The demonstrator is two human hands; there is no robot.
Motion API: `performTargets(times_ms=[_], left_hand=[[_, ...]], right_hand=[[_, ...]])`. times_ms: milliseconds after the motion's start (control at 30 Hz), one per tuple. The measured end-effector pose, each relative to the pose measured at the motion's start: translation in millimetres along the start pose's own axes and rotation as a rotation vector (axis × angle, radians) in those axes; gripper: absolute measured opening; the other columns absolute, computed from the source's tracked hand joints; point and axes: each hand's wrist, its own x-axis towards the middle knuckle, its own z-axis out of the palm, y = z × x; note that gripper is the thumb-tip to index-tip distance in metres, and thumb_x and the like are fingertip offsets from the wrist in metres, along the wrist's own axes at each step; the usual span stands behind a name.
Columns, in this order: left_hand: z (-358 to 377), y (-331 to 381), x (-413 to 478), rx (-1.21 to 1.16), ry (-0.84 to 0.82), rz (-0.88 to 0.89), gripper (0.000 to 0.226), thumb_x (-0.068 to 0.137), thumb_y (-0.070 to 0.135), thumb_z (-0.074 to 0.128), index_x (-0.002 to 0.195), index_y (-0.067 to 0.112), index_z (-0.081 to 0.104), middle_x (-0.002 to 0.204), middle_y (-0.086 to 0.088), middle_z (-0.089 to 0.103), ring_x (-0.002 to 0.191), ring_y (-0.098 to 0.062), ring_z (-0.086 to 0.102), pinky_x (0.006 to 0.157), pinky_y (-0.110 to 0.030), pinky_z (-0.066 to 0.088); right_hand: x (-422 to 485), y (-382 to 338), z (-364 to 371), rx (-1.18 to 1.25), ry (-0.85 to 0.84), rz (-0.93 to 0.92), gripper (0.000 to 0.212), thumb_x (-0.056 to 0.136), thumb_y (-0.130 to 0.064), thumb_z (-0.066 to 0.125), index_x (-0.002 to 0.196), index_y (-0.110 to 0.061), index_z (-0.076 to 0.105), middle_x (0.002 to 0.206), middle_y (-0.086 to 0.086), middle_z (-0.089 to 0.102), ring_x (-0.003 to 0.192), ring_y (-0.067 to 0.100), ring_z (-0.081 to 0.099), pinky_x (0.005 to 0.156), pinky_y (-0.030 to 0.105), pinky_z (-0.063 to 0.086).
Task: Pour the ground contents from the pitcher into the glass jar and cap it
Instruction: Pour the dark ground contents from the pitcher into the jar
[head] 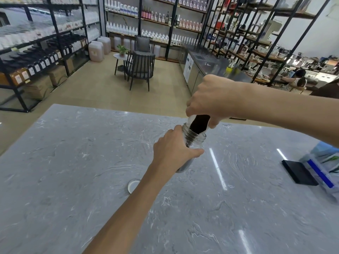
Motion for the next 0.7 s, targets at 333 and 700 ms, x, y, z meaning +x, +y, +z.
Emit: performTargets(times_ms=[333, 700], left_hand=[[1.0, 2.3, -0.2, -0.021, 0.002, -0.002, 0.072, 0.071, 0.067, 0.079, 0.120, 0.022, 0.053, 0.112, 0.001, 0.066, 0.102, -0.025, 0.063, 0.076, -0.036, 0.041], [-0.4, 1.1, -0.6, -0.010, 0.013, 0.001, 0.073, 0.070, 0.070, 0.078, 0.119, 0.022, 0.053, 0.112, 0.001, 0.066, 0.096, -0.023, 0.061, 0.075, -0.036, 0.042]], right_hand=[[0.2, -2.3, -3.2, -0.021, 0.003, -0.005, 0.050, 0.076, -0.058, 0.073, 0.116, -0.033, 0.057, 0.100, -0.008, 0.068, 0.089, 0.025, 0.066, 0.066, 0.034, 0.041], [-0.2, -4.4, -8.3, -0.030, -0.005, -0.007, 0.044, 0.079, -0.053, 0.073, 0.115, -0.033, 0.058, 0.100, -0.007, 0.068, 0.091, 0.025, 0.066, 0.067, 0.034, 0.041]])
